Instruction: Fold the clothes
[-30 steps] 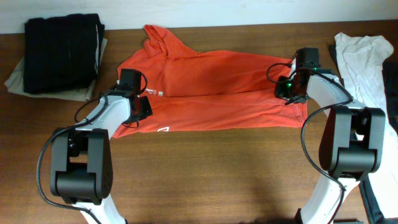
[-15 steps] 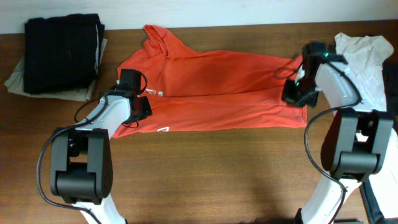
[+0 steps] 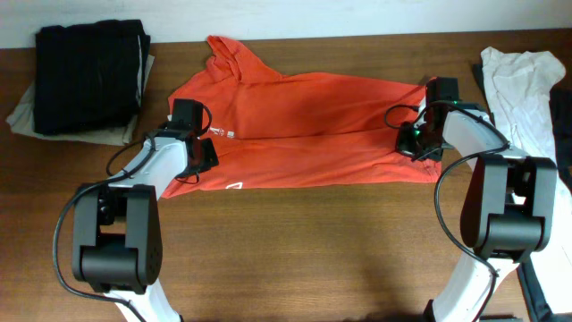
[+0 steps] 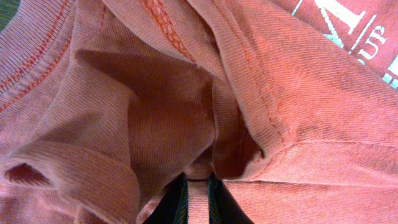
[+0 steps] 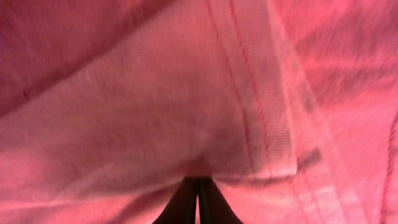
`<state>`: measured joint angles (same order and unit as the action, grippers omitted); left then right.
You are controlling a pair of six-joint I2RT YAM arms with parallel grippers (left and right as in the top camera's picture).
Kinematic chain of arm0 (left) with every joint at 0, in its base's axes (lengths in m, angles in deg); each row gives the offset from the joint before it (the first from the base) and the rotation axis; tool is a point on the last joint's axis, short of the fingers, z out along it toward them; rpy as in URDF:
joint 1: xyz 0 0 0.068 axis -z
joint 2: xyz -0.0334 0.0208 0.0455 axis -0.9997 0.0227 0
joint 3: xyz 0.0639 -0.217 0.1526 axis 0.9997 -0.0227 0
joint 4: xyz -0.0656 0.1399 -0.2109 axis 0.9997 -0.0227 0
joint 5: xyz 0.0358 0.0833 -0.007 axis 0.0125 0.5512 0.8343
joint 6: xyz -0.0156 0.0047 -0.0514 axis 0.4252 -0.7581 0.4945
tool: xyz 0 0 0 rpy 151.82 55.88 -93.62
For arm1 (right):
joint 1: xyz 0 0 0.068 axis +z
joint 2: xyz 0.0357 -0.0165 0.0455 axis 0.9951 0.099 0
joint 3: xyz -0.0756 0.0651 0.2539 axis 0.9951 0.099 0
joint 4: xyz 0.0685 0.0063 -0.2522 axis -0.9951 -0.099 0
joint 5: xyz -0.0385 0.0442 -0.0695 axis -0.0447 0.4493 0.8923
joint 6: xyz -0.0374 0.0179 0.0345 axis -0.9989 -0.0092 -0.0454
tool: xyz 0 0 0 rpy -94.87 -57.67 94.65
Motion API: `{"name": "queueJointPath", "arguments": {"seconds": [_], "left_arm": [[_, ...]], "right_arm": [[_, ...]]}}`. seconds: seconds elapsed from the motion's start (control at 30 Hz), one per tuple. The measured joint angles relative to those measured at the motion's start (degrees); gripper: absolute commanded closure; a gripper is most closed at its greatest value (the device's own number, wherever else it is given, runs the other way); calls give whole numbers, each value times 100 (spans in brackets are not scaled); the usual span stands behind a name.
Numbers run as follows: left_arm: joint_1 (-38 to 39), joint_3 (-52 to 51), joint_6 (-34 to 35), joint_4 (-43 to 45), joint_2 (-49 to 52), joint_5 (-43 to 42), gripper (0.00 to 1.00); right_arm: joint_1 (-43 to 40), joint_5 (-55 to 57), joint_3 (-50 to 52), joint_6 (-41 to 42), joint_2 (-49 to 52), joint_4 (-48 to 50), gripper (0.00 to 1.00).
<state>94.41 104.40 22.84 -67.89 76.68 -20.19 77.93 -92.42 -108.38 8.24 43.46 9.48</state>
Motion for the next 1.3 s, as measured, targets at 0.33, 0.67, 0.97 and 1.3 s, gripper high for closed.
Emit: {"name": "queueJointPath", "arguments": {"seconds": [0.33,0.67,0.97,1.3], "left_arm": [[0,0,-2,0,0,2,87],[0,2,-46,-13,0,13,88],[-26,1016,-109,-1639,192,125,78],[-28,1021,-151,-1547,258,37,99]], "right_arm": [[0,734,33,9,0,592,88],[-297,903,-98,560,4,1172,80],[-400,227,-2026,496,-264,-2839,75],[-63,-26,289,433,-247,-979,84]]}}
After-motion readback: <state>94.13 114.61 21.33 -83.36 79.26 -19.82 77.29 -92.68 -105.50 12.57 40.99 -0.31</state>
